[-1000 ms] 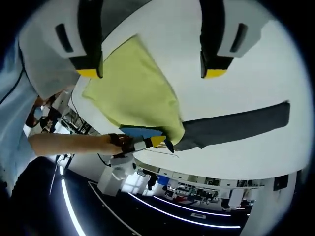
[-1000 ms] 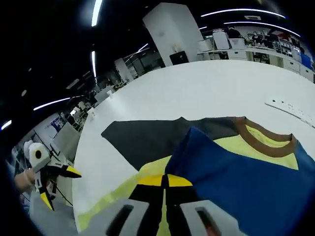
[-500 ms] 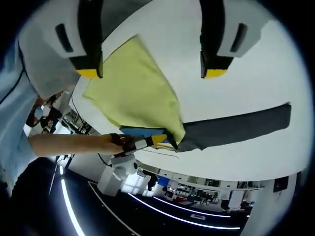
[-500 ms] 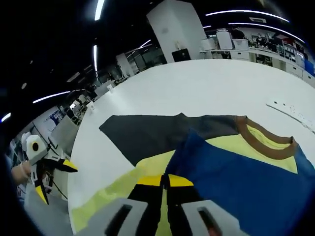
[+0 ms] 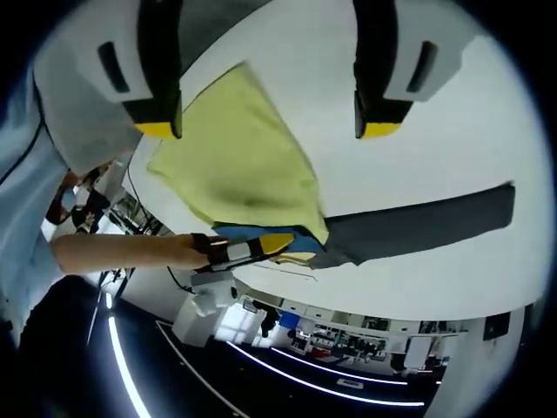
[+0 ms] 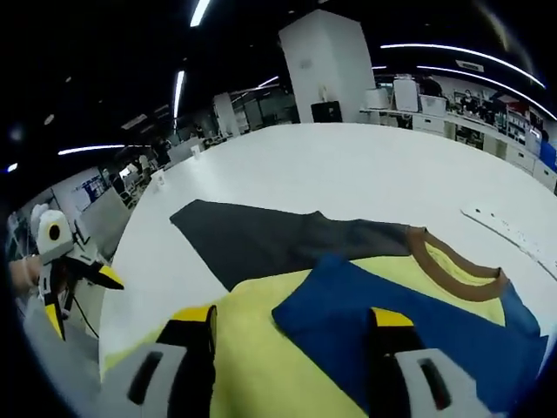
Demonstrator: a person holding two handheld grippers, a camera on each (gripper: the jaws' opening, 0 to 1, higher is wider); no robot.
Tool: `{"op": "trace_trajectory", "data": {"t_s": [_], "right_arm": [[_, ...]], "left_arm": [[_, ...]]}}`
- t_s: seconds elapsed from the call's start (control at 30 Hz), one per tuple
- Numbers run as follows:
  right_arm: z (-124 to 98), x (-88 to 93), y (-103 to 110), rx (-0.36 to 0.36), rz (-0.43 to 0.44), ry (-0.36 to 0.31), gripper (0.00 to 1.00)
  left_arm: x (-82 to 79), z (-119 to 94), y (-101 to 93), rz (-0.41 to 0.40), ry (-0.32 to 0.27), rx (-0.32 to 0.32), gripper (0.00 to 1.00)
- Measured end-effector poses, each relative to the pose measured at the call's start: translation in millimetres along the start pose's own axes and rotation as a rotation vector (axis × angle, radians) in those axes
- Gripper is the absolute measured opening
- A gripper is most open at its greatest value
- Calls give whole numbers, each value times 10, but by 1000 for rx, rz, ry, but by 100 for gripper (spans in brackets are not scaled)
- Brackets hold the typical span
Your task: Fold the garment on the visible template until the final outline fits inside the template.
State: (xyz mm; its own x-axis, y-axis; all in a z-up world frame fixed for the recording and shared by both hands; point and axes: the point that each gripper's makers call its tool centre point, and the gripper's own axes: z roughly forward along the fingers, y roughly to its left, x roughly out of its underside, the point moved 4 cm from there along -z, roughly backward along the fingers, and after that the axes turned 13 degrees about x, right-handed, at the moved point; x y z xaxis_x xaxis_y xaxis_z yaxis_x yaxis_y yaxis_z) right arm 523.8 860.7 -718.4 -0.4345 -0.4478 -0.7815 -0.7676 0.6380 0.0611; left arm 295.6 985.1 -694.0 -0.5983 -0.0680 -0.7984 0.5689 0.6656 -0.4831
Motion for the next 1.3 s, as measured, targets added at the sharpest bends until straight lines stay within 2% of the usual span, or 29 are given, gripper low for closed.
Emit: {"op": "trace_trajectory", "data": {"t_s": [0.07, 0.3, 0.47, 0.67, 0.87, 1.07, 1.17, 1.3], "right_arm": [[-12, 11, -29, 13, -5, 1, 79], [-127, 21, -101, 34, -2, -2, 80], [-306, -4, -108, 31, -19, -29, 80], [-557, 20, -217, 55, -37, -52, 81], [-883, 152, -435, 111, -42, -68, 83], [-1222, 312, -622, 167, 19, -92, 85], [-1353, 380, -647, 179, 58, -100, 86], [-1517, 502, -702, 205, 69, -102, 87]], "left_arm": [[-5, 2, 4, 2, -1, 0, 79], [-38, 20, 20, 9, 7, 2, 78], [-96, 30, 72, 18, 5, -2, 77], [-193, 23, 123, 27, -2, -3, 76], [-236, -12, 211, 21, -1, -13, 75], [-294, -68, 314, 14, -6, -42, 73], [-303, -93, 365, 10, -8, -46, 74], [-296, -129, 439, 3, 0, -67, 74]]}}
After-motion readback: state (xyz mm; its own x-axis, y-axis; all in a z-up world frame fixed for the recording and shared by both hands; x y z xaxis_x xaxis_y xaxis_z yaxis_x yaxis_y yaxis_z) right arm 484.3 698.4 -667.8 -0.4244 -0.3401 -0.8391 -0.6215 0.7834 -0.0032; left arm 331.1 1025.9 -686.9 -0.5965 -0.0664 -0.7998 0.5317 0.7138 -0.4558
